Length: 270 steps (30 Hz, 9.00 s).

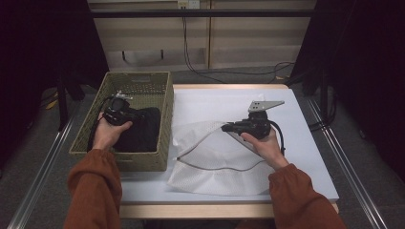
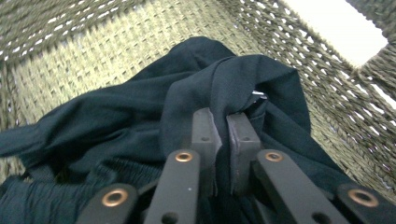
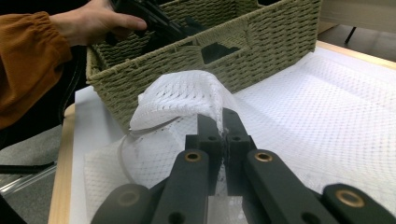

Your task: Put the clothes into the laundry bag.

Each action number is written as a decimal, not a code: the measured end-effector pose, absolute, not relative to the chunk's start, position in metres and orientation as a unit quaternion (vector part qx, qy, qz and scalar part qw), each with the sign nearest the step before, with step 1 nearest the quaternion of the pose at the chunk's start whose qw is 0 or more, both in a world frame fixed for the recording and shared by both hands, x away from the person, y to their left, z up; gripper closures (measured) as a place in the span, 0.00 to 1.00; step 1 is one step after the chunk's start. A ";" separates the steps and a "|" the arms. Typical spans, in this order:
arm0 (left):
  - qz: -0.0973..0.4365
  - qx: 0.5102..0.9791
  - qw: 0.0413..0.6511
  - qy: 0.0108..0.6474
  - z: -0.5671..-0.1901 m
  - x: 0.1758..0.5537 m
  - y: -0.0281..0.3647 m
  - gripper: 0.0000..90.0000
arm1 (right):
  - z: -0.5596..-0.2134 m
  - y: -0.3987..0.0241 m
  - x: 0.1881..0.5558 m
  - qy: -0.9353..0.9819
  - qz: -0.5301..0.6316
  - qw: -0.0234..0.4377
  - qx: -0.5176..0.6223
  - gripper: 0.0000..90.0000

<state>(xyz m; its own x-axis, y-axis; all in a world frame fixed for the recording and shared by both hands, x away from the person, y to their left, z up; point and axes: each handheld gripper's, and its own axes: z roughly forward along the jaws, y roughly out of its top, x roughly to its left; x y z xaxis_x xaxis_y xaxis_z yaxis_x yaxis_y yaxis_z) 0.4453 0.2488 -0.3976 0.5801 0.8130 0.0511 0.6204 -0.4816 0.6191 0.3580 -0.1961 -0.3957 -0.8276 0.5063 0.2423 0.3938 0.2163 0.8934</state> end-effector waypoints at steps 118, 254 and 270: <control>0.168 0.784 0.322 0.503 -0.386 0.446 0.272 0.71 | -0.400 -0.195 0.359 0.786 0.545 0.048 0.289 0.99; 0.235 0.705 0.607 0.282 -0.262 0.314 0.212 0.70 | -0.405 -0.195 0.362 0.789 0.538 0.036 0.295 0.99; 0.203 0.724 0.604 0.264 -0.279 0.314 0.189 0.70 | -0.406 -0.194 0.363 0.790 0.536 0.035 0.296 0.99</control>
